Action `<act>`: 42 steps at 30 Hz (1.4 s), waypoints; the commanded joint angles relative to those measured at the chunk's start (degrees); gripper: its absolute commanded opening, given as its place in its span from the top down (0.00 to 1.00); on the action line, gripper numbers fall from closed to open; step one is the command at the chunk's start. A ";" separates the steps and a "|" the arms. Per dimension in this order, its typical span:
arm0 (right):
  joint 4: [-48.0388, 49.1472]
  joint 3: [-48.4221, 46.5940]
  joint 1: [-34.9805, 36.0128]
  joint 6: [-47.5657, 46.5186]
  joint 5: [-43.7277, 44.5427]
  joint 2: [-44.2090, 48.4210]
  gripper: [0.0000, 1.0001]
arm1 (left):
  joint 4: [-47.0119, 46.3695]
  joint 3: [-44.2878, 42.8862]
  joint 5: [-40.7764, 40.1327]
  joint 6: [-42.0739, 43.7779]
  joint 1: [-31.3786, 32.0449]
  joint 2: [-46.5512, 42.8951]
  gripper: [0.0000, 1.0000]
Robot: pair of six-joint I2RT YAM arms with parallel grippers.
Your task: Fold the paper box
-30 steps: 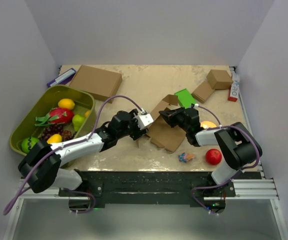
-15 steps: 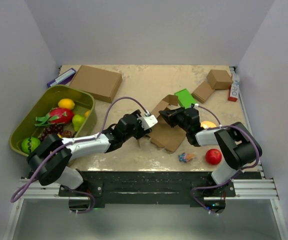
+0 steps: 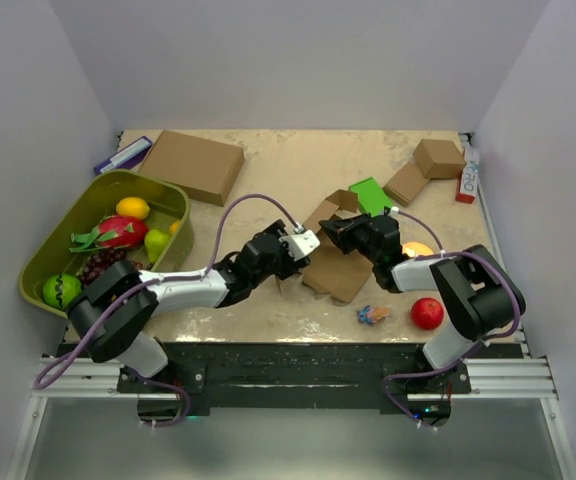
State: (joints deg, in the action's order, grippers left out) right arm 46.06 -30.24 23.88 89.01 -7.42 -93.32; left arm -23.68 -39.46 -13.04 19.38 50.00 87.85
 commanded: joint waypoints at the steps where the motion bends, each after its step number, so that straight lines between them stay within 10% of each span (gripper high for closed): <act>1: -2.82 0.97 0.29 -0.77 -0.67 1.38 1.00 | 1.35 -0.61 1.09 -3.46 0.54 -5.75 0.21; 10: -2.91 0.80 0.29 -0.95 -1.02 1.56 1.00 | 11.46 -1.49 1.61 -6.98 2.82 -11.39 0.23; 16: -3.26 1.06 0.20 -0.95 -0.93 2.09 1.00 | 14.88 -3.34 10.40 -15.06 3.62 -11.39 0.54; 27: -3.79 1.41 0.20 -1.03 -0.49 2.88 1.00 | 13.58 -3.87 4.43 -24.55 3.62 -0.94 0.80; 42: -5.11 0.97 0.20 -1.74 -0.40 4.02 1.00 | -1.00 -0.88 0.30 -25.62 3.70 5.92 0.82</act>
State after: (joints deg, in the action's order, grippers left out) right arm 42.87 -29.47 23.94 88.55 -7.35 -90.56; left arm -15.31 -41.12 -10.15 -5.04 53.65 92.27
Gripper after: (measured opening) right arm 0.021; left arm 0.183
